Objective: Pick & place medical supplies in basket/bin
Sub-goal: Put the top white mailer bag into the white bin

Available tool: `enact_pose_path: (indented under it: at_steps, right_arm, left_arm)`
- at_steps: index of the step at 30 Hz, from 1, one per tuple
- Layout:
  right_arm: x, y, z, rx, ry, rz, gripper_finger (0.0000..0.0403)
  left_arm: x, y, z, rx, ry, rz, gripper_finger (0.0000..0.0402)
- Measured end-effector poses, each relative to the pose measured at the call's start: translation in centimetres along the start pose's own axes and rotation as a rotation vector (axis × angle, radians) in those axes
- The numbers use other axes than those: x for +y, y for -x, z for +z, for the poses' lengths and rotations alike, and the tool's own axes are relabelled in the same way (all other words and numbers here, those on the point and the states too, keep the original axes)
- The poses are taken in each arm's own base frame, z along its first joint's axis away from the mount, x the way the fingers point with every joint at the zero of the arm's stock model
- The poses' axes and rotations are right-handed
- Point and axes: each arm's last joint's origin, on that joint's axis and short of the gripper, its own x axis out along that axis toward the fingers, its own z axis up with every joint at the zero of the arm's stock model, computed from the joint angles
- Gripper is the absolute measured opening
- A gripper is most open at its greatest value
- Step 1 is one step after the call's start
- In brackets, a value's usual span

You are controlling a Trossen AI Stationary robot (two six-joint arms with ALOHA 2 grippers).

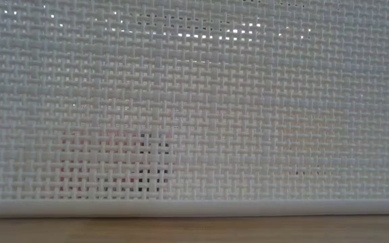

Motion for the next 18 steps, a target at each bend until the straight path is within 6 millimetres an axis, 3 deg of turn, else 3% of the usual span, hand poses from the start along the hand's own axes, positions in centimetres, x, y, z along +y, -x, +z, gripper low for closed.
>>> enact_pose_path:
  at_steps: [8,18]
  right_arm:
    - [-0.3,-1.4,2.6,-0.078,-0.097,0.195,0.0199]
    - [-3.4,-3.6,4.4,-0.118,-0.149,0.131,0.0199]
  left_arm:
    - [4.5,-5.1,0.7,0.153,0.001,0.180,0.0143]
    - [9.0,-14.7,0.6,0.272,0.073,0.234,0.0116]
